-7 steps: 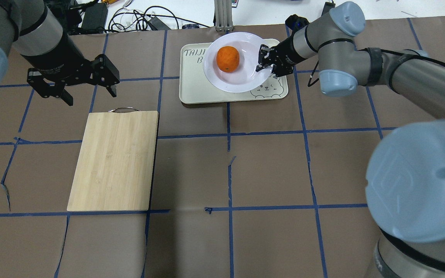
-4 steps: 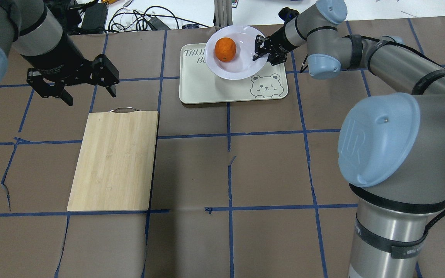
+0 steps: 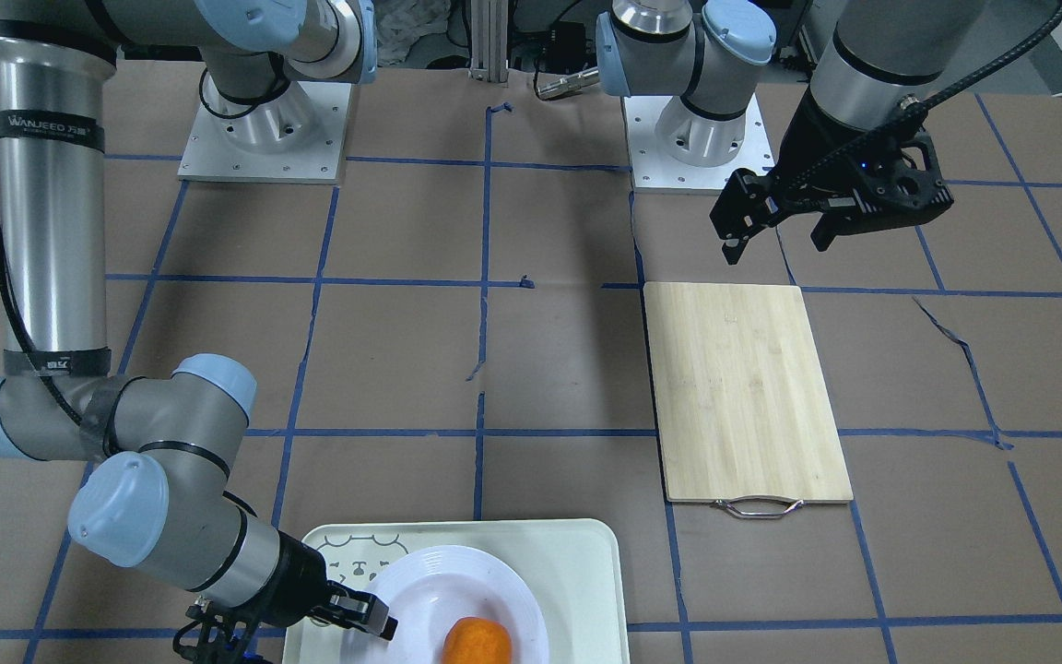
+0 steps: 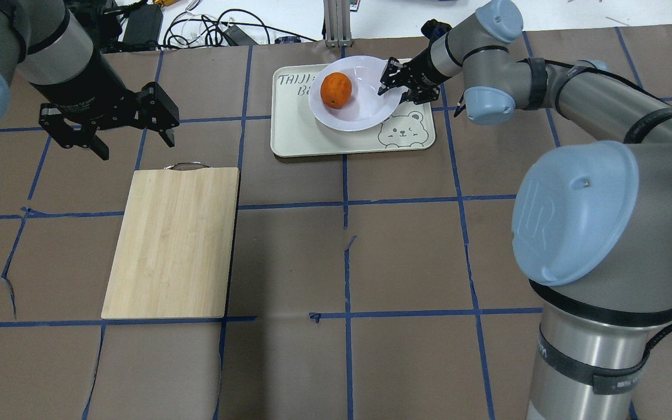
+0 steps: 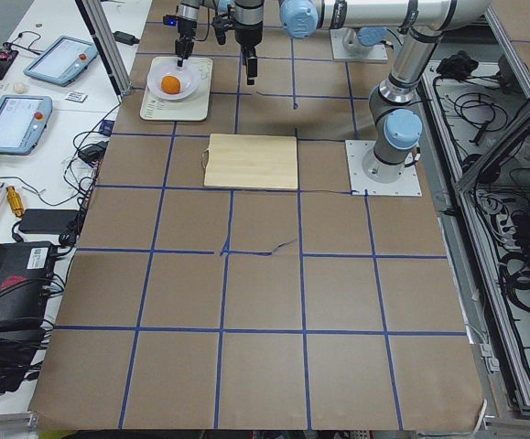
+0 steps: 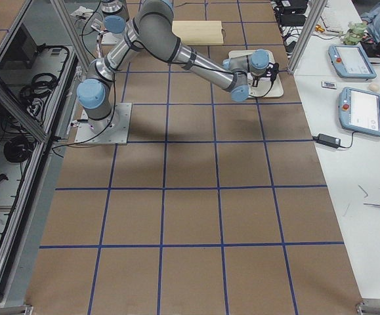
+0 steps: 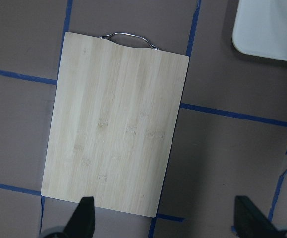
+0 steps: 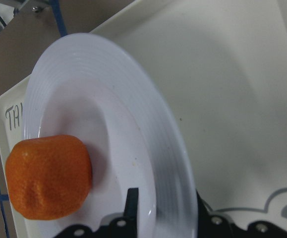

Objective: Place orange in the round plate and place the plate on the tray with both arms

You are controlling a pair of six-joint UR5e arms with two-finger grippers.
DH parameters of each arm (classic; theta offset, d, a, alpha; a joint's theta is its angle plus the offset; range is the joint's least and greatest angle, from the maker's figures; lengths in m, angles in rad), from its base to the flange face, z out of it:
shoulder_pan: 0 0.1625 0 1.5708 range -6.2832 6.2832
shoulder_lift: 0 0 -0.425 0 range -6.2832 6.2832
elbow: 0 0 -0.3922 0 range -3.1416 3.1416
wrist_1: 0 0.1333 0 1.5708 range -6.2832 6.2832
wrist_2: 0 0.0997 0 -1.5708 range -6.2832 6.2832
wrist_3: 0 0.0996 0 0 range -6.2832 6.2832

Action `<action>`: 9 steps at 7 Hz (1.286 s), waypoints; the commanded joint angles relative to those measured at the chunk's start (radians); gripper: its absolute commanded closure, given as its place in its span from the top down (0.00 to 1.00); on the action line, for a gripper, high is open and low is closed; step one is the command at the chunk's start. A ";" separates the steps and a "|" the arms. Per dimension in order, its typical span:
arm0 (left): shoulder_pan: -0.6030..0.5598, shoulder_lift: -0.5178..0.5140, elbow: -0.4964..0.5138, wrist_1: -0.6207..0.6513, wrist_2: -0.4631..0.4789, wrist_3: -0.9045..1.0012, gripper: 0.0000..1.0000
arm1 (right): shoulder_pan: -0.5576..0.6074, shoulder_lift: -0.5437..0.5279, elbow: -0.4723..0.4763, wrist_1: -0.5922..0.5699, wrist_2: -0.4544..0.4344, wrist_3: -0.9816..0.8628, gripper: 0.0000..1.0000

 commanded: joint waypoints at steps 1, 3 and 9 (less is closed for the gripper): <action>0.000 -0.001 0.001 0.000 -0.001 0.000 1.00 | -0.003 -0.115 -0.006 0.181 -0.202 -0.185 0.88; 0.000 -0.001 -0.001 0.002 -0.004 -0.012 1.00 | -0.006 -0.319 0.005 0.417 -0.378 -0.324 0.99; -0.008 0.003 -0.008 0.002 -0.004 0.005 1.00 | -0.003 -0.714 0.189 0.742 -0.494 -0.375 1.00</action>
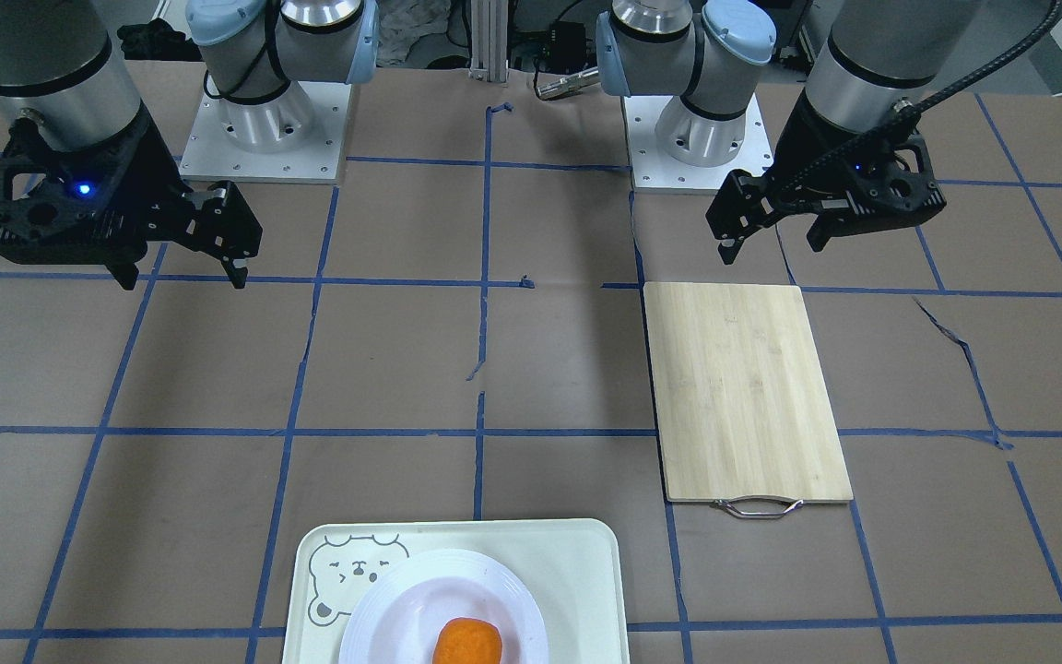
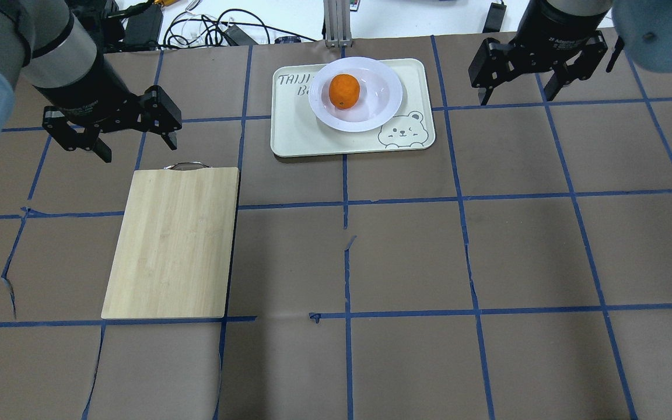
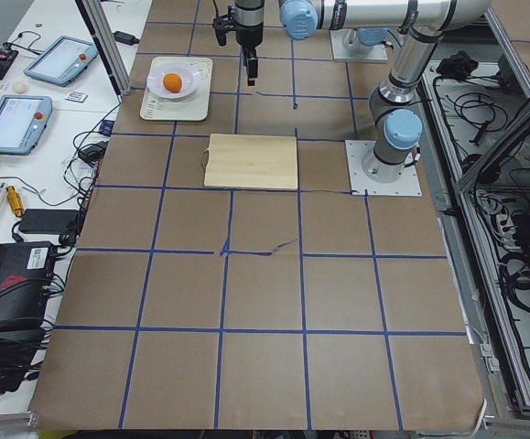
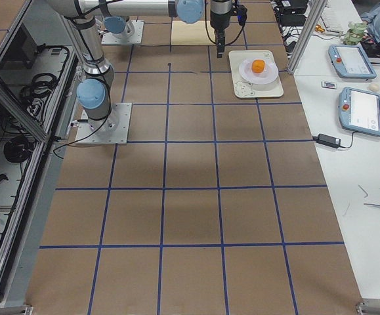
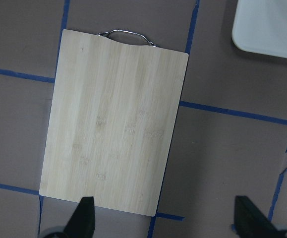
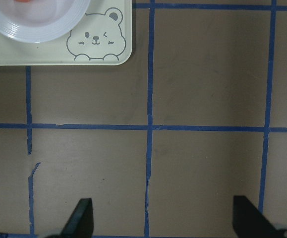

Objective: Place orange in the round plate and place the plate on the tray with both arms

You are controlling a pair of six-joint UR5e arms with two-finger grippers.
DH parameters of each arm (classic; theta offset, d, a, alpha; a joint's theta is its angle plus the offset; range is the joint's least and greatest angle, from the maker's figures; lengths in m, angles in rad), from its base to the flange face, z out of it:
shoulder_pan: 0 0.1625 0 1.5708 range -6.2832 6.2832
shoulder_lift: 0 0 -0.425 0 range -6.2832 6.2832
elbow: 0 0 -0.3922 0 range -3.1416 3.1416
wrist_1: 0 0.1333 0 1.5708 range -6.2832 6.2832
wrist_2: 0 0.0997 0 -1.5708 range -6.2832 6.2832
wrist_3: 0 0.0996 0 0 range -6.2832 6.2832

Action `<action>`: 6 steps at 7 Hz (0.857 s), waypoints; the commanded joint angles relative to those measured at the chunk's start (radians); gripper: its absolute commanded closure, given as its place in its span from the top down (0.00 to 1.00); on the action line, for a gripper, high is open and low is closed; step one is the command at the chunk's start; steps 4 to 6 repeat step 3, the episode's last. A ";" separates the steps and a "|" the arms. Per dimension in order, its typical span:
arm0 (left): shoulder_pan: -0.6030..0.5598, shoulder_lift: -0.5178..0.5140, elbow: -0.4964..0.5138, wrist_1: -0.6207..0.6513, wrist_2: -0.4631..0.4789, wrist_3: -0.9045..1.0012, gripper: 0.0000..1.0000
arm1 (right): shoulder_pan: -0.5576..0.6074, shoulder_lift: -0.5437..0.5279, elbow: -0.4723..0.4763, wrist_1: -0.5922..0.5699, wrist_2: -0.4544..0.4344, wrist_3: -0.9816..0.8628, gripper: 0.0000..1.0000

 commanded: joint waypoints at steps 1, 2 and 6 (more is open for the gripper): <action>-0.002 0.007 0.001 -0.002 -0.004 0.004 1.00 | -0.001 -0.019 0.016 -0.004 -0.014 -0.001 1.00; -0.001 0.010 0.001 0.000 -0.004 0.004 1.00 | -0.001 -0.021 0.011 -0.007 -0.009 0.005 1.00; -0.001 0.010 -0.001 -0.002 -0.002 0.004 1.00 | 0.001 -0.021 0.014 -0.001 0.006 0.008 1.00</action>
